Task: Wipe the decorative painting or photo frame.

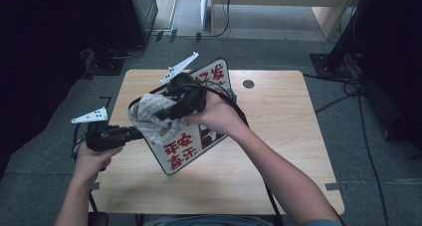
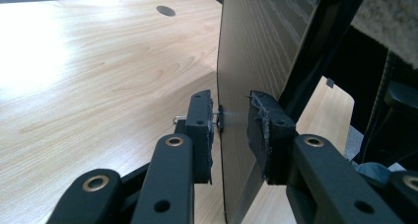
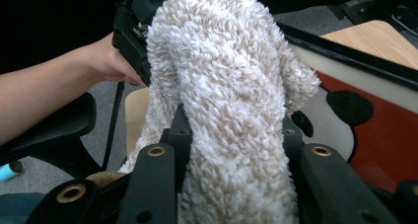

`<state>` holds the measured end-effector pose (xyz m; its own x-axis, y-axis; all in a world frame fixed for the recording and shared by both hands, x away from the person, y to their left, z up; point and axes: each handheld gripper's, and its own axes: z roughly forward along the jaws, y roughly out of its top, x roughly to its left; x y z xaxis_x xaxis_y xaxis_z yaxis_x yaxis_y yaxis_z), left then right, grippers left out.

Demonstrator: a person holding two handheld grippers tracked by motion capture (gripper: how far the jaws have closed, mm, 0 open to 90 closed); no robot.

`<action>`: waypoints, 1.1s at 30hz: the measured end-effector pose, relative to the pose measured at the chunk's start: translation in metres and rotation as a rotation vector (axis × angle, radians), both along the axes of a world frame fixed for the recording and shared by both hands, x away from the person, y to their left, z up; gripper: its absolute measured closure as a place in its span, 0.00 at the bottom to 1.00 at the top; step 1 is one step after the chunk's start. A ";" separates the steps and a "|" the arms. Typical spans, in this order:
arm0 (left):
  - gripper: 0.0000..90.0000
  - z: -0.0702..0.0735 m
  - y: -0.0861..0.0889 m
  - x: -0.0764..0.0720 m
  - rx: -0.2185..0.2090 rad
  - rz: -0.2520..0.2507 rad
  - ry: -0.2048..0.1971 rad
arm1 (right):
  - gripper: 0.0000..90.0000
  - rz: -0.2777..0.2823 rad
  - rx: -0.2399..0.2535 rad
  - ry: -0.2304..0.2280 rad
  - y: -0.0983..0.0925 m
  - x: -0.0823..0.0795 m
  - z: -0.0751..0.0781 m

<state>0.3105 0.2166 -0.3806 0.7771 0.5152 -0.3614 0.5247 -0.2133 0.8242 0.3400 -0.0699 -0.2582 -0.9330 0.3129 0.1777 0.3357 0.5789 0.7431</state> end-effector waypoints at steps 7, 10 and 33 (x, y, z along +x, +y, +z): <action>0.79 0.000 0.000 0.000 -0.001 0.002 -0.002 | 0.72 0.007 -0.003 -0.001 0.001 -0.001 -0.008; 0.79 0.000 0.000 0.000 0.000 0.002 -0.004 | 0.72 0.008 0.001 0.005 0.002 -0.002 -0.012; 0.79 0.001 -0.001 0.002 -0.002 -0.008 -0.006 | 0.72 0.021 0.003 0.015 -0.003 -0.006 -0.040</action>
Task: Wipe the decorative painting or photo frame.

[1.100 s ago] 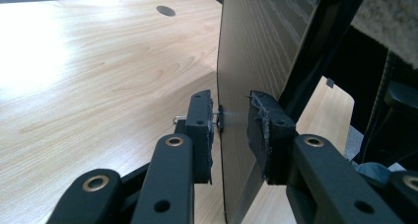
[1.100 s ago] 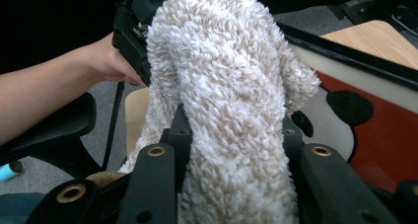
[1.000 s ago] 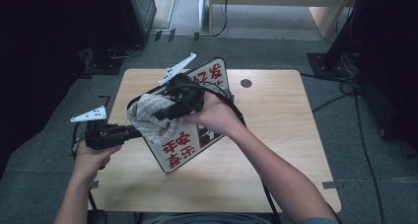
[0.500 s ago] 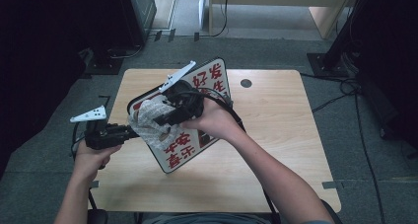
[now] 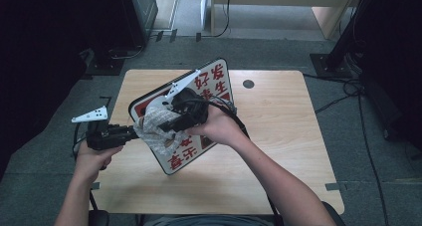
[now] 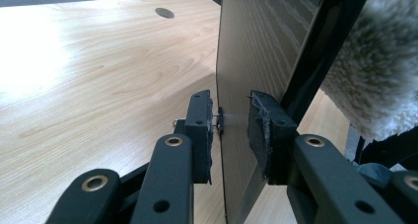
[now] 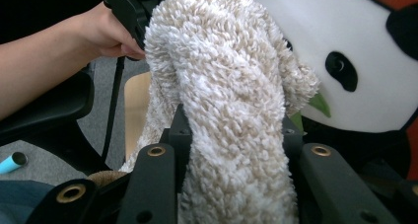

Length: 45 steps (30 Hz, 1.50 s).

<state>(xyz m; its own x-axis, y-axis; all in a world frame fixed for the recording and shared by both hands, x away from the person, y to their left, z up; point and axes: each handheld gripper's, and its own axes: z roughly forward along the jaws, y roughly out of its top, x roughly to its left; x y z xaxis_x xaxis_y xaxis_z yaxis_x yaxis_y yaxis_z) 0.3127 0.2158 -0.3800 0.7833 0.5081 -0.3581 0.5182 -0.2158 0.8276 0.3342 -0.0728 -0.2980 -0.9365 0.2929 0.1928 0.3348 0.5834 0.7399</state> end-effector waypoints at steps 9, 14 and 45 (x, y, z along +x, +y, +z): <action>0.79 0.000 -0.001 0.001 -0.003 -0.004 0.003 | 0.72 0.008 0.021 -0.024 -0.002 -0.002 -0.010; 0.79 -0.001 -0.001 0.001 -0.008 -0.011 0.006 | 0.72 0.013 0.024 -0.026 -0.003 -0.003 -0.016; 0.78 0.000 -0.002 0.001 -0.002 -0.012 0.000 | 0.71 0.016 0.018 -0.016 -0.008 -0.013 -0.052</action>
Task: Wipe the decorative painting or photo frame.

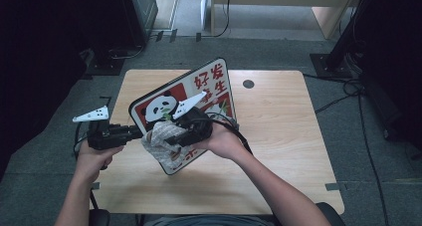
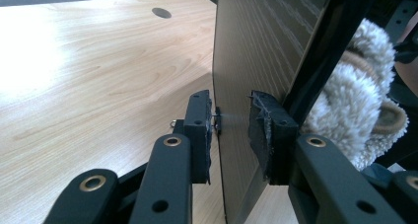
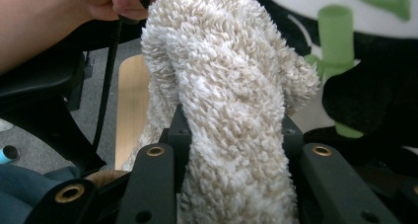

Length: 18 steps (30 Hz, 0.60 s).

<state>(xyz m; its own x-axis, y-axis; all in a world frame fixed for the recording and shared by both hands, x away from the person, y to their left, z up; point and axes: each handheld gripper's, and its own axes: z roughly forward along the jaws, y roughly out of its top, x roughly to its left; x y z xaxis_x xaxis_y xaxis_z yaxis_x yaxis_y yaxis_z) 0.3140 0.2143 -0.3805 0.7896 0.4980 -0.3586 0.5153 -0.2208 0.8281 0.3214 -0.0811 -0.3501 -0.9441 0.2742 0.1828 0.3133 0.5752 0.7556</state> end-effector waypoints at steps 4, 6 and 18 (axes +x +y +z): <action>0.77 0.000 0.000 0.000 0.003 0.005 0.002 | 0.71 0.004 0.002 0.012 -0.001 0.000 -0.006; 0.78 0.000 0.000 0.000 0.002 0.006 0.001 | 0.71 0.002 0.001 0.021 -0.002 -0.001 -0.010; 0.78 0.001 -0.001 -0.001 0.009 0.005 -0.003 | 0.71 -0.003 -0.011 0.036 -0.005 -0.006 -0.029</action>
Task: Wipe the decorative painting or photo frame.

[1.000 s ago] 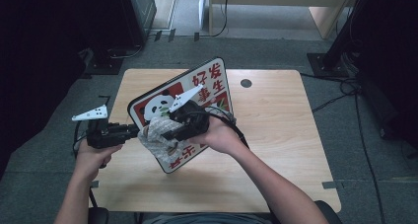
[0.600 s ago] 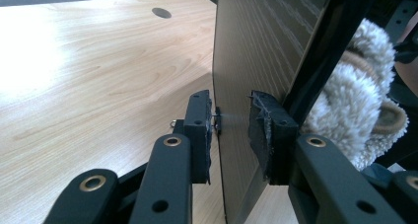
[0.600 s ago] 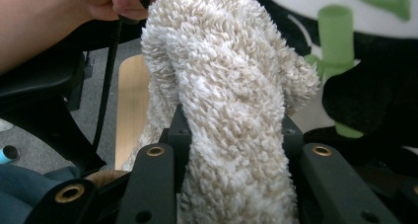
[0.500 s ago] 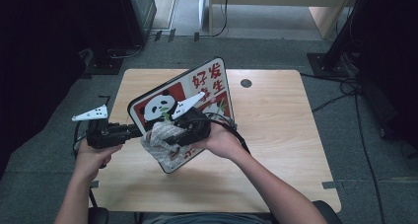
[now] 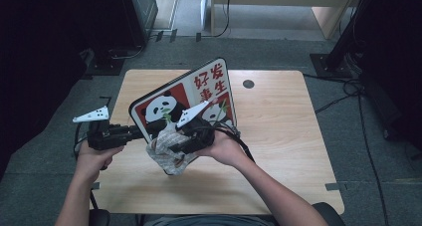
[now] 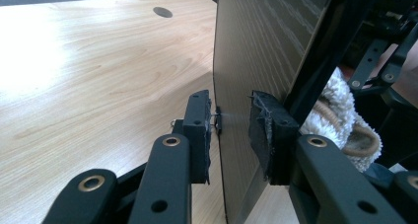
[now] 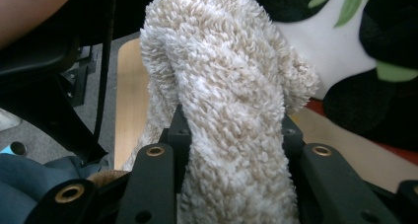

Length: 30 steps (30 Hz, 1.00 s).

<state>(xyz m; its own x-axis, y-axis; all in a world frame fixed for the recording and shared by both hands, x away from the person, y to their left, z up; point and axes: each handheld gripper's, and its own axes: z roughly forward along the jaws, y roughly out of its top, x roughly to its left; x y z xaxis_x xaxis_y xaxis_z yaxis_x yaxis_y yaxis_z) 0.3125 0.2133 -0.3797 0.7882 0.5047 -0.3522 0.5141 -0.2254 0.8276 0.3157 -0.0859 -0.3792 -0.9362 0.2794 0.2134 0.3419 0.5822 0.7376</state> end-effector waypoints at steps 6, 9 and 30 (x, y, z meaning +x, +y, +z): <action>0.78 0.000 0.000 0.000 -0.002 0.001 0.001 | 0.71 0.005 -0.008 -0.001 -0.001 -0.002 -0.009; 0.78 -0.001 0.001 0.000 -0.002 -0.001 0.002 | 0.71 0.005 -0.013 -0.001 -0.002 -0.003 -0.013; 0.77 -0.003 0.000 0.000 -0.004 -0.001 0.012 | 0.71 0.014 -0.008 -0.004 -0.007 -0.011 -0.047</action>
<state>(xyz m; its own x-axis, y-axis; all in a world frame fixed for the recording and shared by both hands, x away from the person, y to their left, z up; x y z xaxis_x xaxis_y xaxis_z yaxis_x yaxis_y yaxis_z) 0.3128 0.2138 -0.3825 0.7845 0.5021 -0.3640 0.5239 -0.2225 0.8222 0.3047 -0.0934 -0.4264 -0.9410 0.2676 0.2072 0.3303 0.5929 0.7344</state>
